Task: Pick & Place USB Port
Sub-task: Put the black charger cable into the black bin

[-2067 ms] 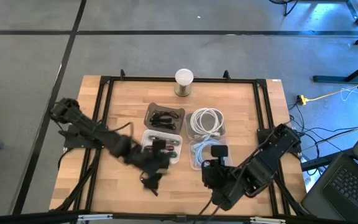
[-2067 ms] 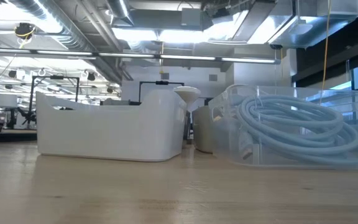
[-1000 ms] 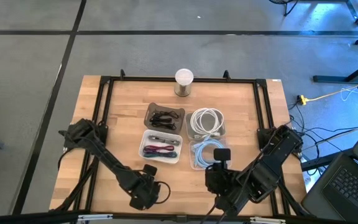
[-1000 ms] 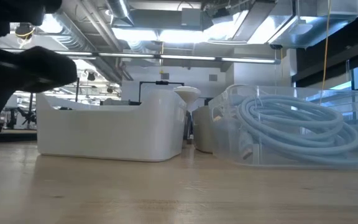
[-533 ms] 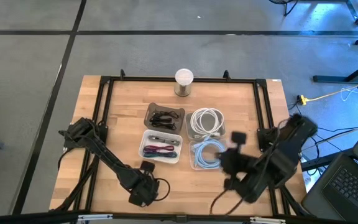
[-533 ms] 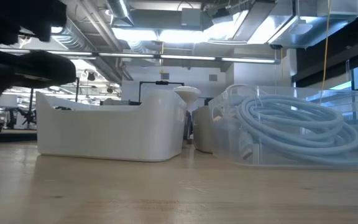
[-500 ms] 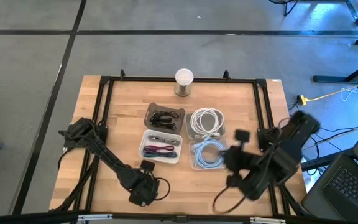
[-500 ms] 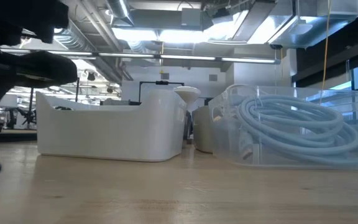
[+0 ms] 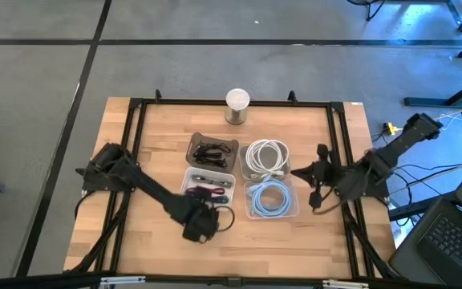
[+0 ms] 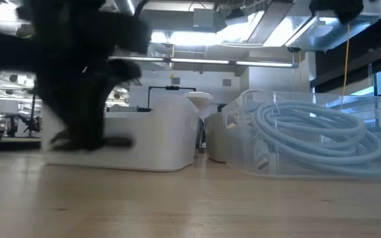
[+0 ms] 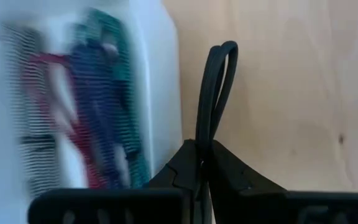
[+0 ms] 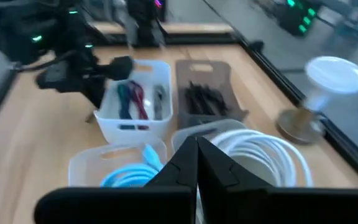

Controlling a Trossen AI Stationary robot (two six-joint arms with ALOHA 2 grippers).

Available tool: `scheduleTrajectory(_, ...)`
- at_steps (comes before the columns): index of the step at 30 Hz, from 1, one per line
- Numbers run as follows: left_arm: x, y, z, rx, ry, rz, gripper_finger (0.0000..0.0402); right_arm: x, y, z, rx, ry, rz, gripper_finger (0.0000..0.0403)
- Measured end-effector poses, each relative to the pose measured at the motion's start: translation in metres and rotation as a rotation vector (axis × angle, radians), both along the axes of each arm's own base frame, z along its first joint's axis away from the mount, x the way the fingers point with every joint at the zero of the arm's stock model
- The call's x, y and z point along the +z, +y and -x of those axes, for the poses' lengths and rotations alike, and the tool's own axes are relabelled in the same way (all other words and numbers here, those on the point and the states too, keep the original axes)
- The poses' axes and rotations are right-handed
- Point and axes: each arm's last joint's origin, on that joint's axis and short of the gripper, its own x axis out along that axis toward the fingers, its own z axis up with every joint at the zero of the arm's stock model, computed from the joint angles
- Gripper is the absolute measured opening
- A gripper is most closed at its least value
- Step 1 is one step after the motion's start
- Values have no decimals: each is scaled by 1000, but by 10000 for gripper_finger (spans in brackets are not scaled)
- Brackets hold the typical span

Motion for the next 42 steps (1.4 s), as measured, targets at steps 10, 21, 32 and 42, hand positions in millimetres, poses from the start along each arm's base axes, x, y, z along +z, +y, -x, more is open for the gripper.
scheduleTrajectory(10, 113, -1, 37, -68, -416, 88, 13, -69, -42, 32, 120, -236, -56, 1)
scheduleTrajectory(21, 153, 74, 42, -37, -451, -11, 12, -122, -61, 44, 220, -389, -75, 0)
scheduleTrajectory(32, 149, 181, 18, -11, -511, 78, 12, -131, -76, 44, 232, -376, -75, 0)
scheduleTrajectory(42, 147, 248, 31, 44, -522, 147, 12, -133, -95, 43, 129, -364, -37, 0)
